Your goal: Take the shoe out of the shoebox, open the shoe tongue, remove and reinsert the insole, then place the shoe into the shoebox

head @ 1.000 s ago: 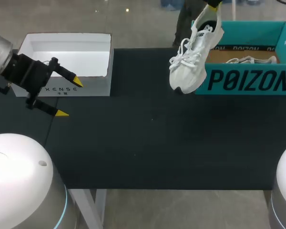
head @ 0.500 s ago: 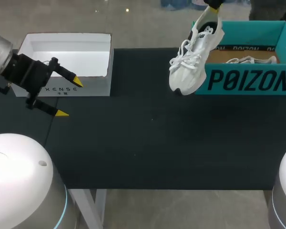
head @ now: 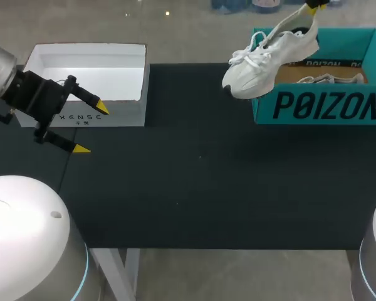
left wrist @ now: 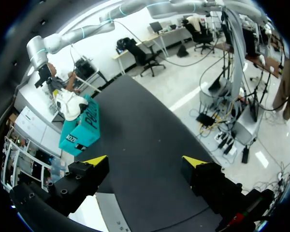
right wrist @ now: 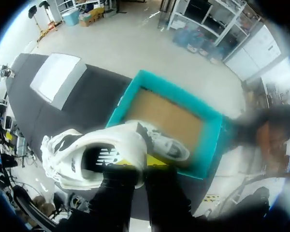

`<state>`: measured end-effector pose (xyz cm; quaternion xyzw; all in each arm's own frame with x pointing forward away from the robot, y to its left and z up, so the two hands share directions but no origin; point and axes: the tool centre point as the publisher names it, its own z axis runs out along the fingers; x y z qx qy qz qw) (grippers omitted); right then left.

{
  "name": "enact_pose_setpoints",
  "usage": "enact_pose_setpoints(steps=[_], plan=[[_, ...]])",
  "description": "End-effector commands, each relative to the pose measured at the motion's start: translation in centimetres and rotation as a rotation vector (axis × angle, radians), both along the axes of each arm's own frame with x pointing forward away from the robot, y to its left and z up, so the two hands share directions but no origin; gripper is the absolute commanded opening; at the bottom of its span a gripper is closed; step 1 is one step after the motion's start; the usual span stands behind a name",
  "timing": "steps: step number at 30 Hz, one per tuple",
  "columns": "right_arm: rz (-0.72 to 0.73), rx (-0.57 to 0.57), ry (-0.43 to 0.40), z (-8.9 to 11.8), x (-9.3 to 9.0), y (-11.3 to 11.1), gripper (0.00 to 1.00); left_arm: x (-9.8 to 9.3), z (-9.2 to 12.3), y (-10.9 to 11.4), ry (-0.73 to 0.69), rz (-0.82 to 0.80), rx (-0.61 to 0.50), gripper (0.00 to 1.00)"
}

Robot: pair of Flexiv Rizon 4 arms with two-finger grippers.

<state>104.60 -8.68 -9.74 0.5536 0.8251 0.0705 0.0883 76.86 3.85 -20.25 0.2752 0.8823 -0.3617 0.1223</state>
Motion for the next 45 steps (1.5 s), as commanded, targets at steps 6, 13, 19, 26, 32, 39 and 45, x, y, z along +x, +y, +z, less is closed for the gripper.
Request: enact_pose_setpoints(steps=[6, 13, 19, 26, 32, 39, 45], plan=[[-0.469, 0.330, -0.027, -2.1, 0.9, -7.4, 0.00, -0.1, 0.0, 0.0, 0.000, 0.000, 0.005, 1.00], [-0.502, 0.384, -0.061, -2.2, 1.2, -8.4, 0.00, -0.1, 0.0, 0.0, 0.000, 0.000, 0.005, 1.00], [-0.502, 0.384, -0.061, -2.2, 1.2, -8.4, 0.00, -0.1, 0.0, 0.0, 0.000, 0.000, 0.005, 1.00], [-0.502, 0.384, -0.061, -2.2, 1.2, -8.4, 0.00, -0.1, 0.0, 0.0, 0.000, 0.000, 0.005, 1.00], [-0.538, 0.386, -0.071, -2.2, 2.0, -9.1, 0.00, -0.1, 0.0, 0.0, 0.000, 0.000, 0.005, 1.00], [-0.621, 0.376, -0.083, -3.1, 4.8, -11.9, 0.00, -0.1, 0.0, 0.0, 0.000, 0.000, 0.005, 1.00], [-0.702, 0.352, -0.087, -4.9, 7.0, -14.7, 0.00, -0.1, 0.0, 0.0, 0.000, 0.000, 0.005, 1.00]])
